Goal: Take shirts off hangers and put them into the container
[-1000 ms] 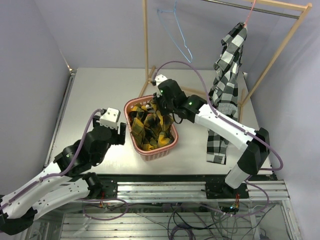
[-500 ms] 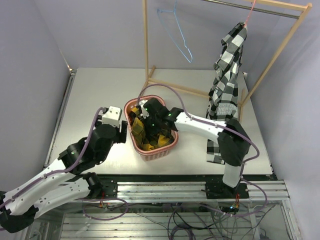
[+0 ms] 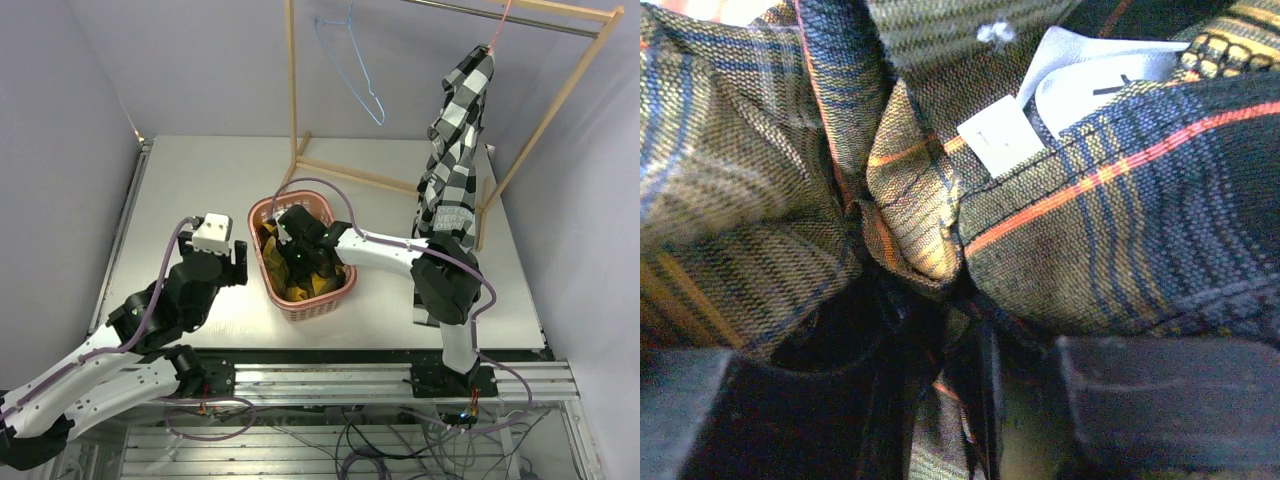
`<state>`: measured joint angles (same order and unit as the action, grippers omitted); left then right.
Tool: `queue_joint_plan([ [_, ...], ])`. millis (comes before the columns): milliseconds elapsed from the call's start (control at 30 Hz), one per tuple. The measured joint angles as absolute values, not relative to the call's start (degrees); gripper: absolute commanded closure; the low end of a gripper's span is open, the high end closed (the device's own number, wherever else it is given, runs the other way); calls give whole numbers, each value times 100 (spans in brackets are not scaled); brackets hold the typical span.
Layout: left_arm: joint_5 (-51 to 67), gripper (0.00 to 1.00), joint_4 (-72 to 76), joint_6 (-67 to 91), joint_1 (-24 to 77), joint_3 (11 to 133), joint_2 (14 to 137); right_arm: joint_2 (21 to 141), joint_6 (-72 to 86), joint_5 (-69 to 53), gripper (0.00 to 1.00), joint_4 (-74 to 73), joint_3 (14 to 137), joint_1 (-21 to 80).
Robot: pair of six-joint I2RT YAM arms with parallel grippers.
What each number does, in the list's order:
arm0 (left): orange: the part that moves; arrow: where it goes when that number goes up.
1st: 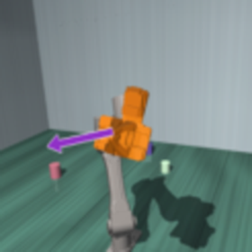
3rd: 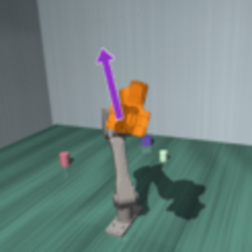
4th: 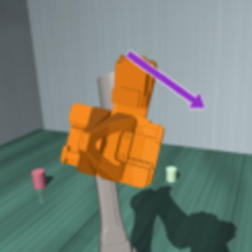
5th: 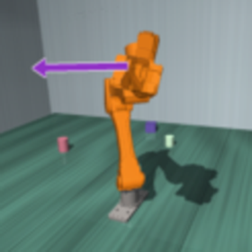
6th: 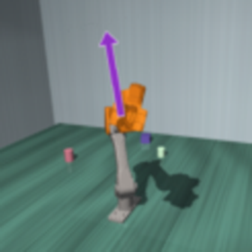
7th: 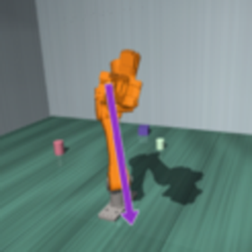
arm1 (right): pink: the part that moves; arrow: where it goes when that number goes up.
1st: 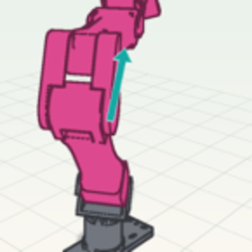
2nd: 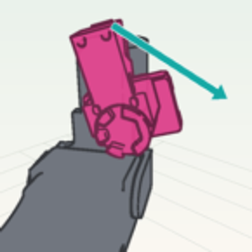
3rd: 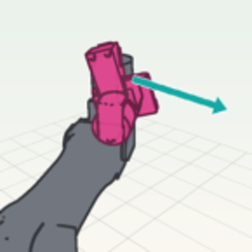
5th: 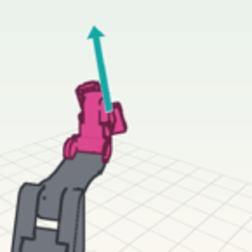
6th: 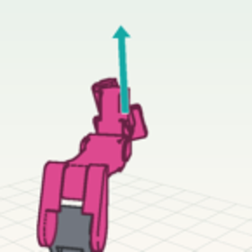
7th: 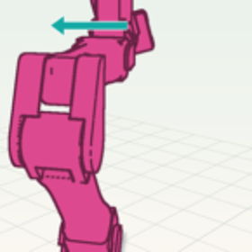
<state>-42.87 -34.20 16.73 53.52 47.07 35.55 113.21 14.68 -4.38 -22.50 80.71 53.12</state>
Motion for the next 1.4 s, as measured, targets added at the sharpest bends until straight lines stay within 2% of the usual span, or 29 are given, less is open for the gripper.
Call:
queue_joint_plan([
  [267,-4287,18,-3507,1702,5352,4707,3715,11155,1496,34,59,-2912,8569,5349],
  [467,-4289,17,-3540,1721,5352,4707,3669,10256,1463,427,50,-3275,9113,5343],
  [600,-4298,17,-3542,1741,5352,4707,3662,9572,1448,620,50,-3297,9435,5343],
  [833,-4331,17,-3544,1747,5352,4707,3649,8423,1426,1533,59,-3485,9697,5343],
  [1167,-4331,18,-3544,1754,5352,4707,3638,6082,1507,3704,50,-3557,9675,5334],
  [1267,-4331,18,-3544,1754,5352,4707,3638,5959,1417,4333,49,-3701,9826,5330],
  [1400,-4329,18,-3544,1754,5352,4707,3651,6571,1264,4860,47,-4163,10610,5321],
])
